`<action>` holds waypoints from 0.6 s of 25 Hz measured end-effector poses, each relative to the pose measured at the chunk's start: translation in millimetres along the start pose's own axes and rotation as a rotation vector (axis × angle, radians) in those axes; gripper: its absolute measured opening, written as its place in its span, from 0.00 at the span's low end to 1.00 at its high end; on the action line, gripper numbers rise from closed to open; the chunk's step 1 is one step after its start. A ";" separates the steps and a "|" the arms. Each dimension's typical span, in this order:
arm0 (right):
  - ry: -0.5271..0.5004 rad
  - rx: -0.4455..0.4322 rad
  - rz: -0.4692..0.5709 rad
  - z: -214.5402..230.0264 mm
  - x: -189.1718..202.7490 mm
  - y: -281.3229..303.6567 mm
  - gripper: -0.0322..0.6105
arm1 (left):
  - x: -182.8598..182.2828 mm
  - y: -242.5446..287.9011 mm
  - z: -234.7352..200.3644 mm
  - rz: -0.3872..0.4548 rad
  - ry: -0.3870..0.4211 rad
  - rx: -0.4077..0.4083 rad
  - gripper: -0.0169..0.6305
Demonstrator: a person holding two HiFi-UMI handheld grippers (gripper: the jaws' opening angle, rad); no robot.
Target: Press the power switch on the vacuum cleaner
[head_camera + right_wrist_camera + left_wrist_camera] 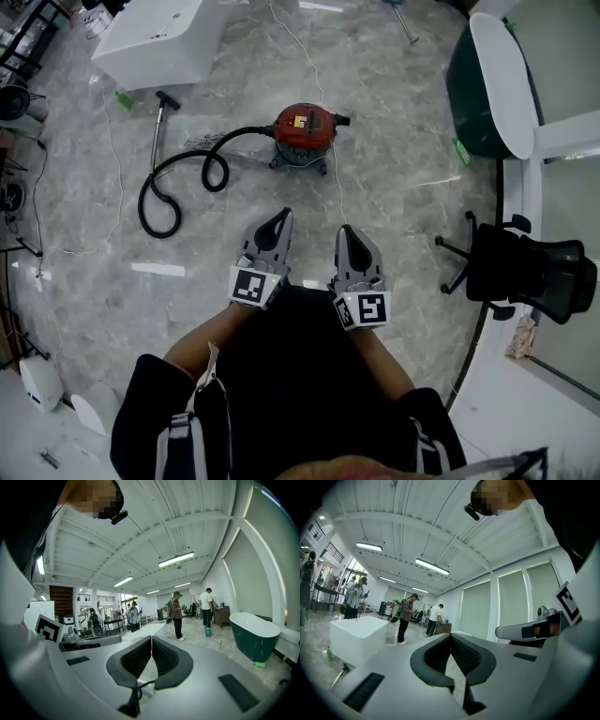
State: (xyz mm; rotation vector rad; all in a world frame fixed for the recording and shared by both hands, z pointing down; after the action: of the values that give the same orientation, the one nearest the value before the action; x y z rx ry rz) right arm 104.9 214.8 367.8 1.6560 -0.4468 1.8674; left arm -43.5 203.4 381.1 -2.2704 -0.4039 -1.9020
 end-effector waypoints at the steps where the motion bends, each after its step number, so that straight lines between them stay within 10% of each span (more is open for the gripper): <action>1: 0.004 -0.011 -0.011 1.3 -0.8 17.1 0.08 | -0.6 10.0 -7.3 0.007 -0.001 0.010 0.05; 15: 0.018 -0.089 -0.113 -7.8 -5.8 201.4 0.08 | -13.1 98.4 -133.7 -0.076 -0.033 -0.012 0.05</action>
State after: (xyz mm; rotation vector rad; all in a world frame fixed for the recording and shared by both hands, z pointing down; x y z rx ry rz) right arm -27.6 64.2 388.1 1.5721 -0.4142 1.7532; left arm -141.8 70.0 398.3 -2.3282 -0.4908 -1.9092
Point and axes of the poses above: the fingertips, and each gripper's own axes: y forward along the fingers, z to its right, x out of its underside, the point moved 4 cm from there along -y, backward along the fingers, and after that the axes turned 8 degrees about -x, right-handed, at the moved point
